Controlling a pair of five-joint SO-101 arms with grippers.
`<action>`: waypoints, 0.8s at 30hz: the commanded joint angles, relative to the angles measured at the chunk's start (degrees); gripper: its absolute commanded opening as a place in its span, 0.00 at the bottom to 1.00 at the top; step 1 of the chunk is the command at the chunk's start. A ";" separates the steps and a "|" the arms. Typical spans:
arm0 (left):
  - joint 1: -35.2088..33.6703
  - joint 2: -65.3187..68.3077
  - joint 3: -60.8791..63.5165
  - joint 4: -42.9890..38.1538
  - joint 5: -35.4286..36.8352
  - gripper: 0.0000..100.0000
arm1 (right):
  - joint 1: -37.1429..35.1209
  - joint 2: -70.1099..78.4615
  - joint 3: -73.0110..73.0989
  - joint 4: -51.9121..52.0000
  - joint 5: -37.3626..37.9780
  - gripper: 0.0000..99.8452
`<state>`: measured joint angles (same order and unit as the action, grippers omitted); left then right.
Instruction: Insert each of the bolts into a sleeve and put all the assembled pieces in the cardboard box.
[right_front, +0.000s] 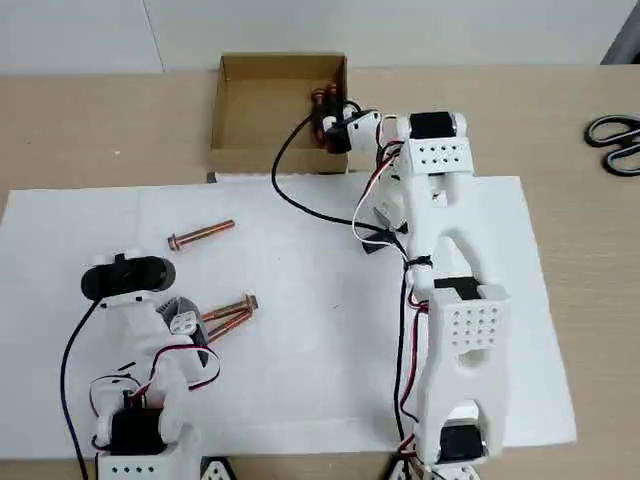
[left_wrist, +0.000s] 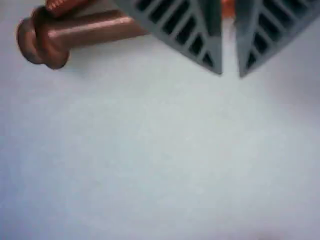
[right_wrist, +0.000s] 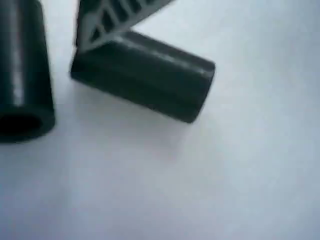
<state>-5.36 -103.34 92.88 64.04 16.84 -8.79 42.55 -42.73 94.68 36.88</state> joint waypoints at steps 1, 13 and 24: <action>-0.26 -0.35 -0.40 -1.14 0.44 0.01 | 0.48 0.75 -0.09 -0.48 1.32 0.15; -0.26 -0.35 -0.40 -1.14 0.44 0.01 | 0.04 5.76 -0.18 -3.38 1.23 0.15; -0.26 -0.35 -0.40 -1.14 0.44 0.01 | -0.57 7.69 -0.26 -4.18 0.79 0.02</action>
<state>-5.36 -103.34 92.88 64.04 16.84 -8.09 49.14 -43.60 90.99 37.49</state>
